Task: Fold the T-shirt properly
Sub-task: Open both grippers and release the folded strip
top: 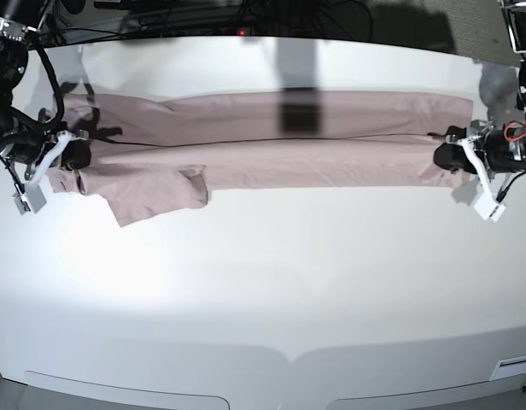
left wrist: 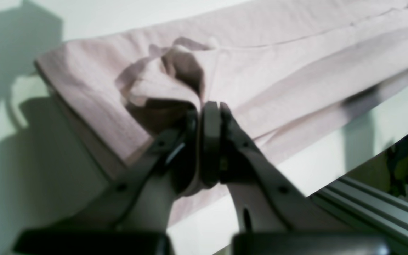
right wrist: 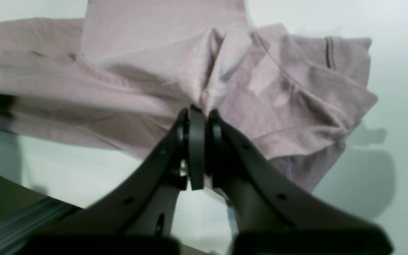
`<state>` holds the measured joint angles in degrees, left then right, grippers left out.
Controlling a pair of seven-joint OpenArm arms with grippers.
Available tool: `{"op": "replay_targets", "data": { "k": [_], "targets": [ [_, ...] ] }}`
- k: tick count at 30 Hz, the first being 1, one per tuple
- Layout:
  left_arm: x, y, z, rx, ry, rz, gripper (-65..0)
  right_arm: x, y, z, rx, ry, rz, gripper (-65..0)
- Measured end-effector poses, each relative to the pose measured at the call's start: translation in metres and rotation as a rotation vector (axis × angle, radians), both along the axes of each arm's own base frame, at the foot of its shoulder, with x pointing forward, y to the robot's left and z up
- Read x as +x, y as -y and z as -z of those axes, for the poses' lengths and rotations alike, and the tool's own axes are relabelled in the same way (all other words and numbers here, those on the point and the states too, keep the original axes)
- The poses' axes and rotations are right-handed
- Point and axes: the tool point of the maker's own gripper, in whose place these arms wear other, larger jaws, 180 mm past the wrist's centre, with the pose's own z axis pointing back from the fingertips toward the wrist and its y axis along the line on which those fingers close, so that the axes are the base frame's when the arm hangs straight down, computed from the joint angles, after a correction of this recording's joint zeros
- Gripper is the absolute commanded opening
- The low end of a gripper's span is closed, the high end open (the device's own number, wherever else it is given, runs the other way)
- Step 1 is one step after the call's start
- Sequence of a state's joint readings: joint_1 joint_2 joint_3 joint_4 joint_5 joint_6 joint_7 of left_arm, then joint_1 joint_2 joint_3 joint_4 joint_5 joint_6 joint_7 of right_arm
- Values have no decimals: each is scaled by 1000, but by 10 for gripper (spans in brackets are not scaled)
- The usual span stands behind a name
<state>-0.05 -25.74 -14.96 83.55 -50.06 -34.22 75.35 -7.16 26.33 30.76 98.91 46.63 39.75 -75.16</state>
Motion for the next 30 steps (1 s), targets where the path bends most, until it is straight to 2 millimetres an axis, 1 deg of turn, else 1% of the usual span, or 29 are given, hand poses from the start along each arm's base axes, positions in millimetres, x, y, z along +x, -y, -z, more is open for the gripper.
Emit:
{"op": "replay_targets", "data": {
  "k": [2,4,5,6,8,9,10,13,15,17,19,21,22,26,30],
  "targets": [
    [1,0,-1,-2,4,-1,-650,0,0,0,0,2,0,-456],
    [0,0,0,0,2,-1,-650,1,0,-1,0,9,2,-350],
    [1,0,0,0,2,-1,-615,2,0,-1,1,13,3,-317],
    [1,0,-1,-1,3,-1,-552,3,0,-2,2,17,4,-300],
    [1,0,0,1,2,-1,-443,4,0,-3,5,26,5,-298],
    [1,0,0,1,2,0,-405,4,0,-3,5,26,5,-298],
    [0,0,0,2,-1,1,-382,4,0,-2,5,25,5,-298],
    [0,0,0,2,0,1,-379,4,0,-3,5,27,5,-298],
    [0,0,0,1,0,1,-379,8,-1,-6,14,56,9,-298],
    [3,0,-1,-5,14,-6,-379,22,-4,-16,40,145,22,-299],
    [16,9,-14,-84,90,-42,-379,35,-2,-25,39,220,36,-299],
    [29,19,-28,-168,159,-70,-379,44,5,-21,8,209,47,-299],
    [34,23,-30,-178,170,-71,-379,50,8,-18,6,200,58,-299],
    [41,53,-33,-245,206,-41,-380,77,15,-9,50,179,103,-299],
    [45,67,-36,-284,216,-42,-380,103,23,3,106,127,151,-299]
  ]
}}
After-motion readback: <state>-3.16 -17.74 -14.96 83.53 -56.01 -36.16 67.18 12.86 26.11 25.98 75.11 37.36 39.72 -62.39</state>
